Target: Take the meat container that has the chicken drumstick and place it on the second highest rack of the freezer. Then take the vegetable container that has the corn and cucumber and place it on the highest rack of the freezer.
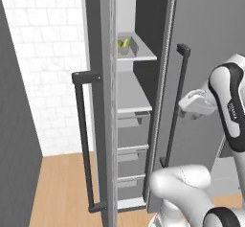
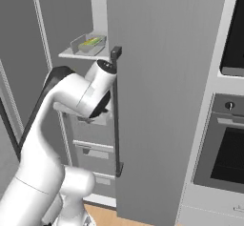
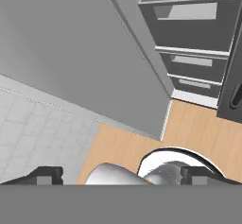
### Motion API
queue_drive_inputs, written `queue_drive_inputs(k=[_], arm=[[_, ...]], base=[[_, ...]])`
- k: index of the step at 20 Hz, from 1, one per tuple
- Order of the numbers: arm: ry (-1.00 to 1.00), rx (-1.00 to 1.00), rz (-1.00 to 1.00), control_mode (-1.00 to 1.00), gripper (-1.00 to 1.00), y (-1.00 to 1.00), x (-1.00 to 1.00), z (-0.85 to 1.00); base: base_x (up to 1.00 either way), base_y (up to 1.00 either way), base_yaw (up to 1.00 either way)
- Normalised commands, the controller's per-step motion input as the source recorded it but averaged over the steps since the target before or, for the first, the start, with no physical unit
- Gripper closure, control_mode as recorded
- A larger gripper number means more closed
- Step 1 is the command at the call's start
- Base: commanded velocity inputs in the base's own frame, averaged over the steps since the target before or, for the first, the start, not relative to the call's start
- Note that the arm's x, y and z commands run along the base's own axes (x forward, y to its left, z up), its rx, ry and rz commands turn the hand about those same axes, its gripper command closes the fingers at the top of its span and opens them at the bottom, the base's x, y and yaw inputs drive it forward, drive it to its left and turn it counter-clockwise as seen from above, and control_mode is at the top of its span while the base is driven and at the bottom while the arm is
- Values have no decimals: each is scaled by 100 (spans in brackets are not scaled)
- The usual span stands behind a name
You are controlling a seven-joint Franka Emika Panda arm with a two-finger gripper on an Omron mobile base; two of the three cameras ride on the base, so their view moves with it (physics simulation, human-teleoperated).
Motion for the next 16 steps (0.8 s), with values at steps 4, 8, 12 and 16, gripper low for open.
queue_drive_inputs(k=[4, 8, 12, 16], arm=[[-4, 0, -3, -100, -100, -10, -69, -19], [0, 1, -5, -100, -100, 0, -21, -5], [0, 0, 0, 100, -100, 0, 0, 0], [0, 0, 0, 100, -100, 0, 0, 0]], base=[[0, 0, 0], [0, 0, 0], [-78, -47, -3], [-98, -80, 0]])
